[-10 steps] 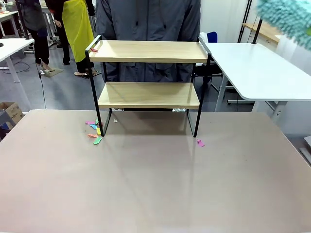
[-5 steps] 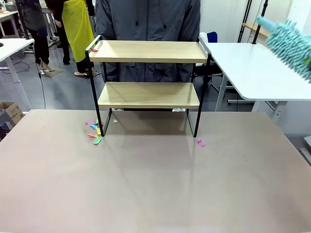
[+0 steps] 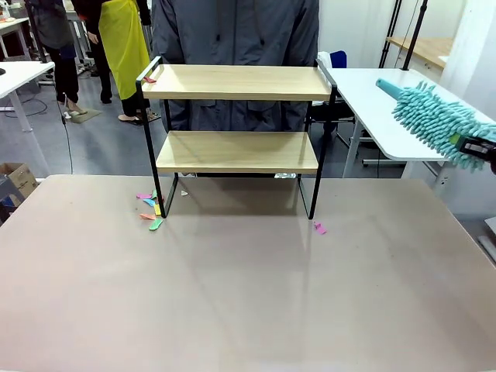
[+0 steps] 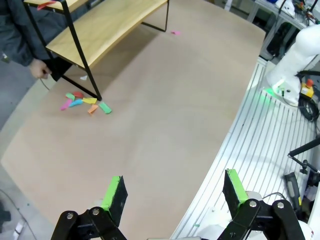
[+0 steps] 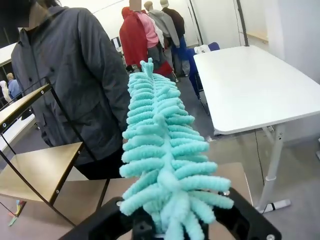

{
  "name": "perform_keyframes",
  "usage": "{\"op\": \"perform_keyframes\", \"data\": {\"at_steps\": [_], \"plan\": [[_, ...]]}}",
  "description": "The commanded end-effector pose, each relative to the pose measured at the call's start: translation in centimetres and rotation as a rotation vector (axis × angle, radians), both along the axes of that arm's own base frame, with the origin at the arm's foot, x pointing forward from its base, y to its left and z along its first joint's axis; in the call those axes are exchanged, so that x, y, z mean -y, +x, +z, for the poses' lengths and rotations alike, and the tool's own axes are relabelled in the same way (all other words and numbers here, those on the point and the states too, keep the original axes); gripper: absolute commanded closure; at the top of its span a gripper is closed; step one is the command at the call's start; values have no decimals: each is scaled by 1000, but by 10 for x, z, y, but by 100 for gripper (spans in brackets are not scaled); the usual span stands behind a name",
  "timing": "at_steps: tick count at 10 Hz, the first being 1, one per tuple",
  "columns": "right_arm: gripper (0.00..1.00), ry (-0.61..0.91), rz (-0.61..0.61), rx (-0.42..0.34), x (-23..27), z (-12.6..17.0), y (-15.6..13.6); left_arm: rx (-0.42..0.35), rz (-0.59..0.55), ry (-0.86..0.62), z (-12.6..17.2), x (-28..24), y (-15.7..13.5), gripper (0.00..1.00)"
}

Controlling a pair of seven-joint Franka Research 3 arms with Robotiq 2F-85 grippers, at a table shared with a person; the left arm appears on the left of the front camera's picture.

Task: Clean the shelf.
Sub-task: Hand the Duster back to the human.

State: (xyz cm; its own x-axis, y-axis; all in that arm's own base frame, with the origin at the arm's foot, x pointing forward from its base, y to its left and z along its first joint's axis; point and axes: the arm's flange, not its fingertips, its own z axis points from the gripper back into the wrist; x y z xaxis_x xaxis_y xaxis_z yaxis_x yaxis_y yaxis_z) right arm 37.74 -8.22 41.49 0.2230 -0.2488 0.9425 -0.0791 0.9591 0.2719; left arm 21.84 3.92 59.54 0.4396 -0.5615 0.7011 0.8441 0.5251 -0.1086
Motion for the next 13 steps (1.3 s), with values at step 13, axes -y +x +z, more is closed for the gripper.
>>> {"op": "perform_keyframes", "data": {"at_steps": [13], "plan": [[83,-5,-16,5,-3,9,-4,9,-25,-16,1,0,0,0]]}}
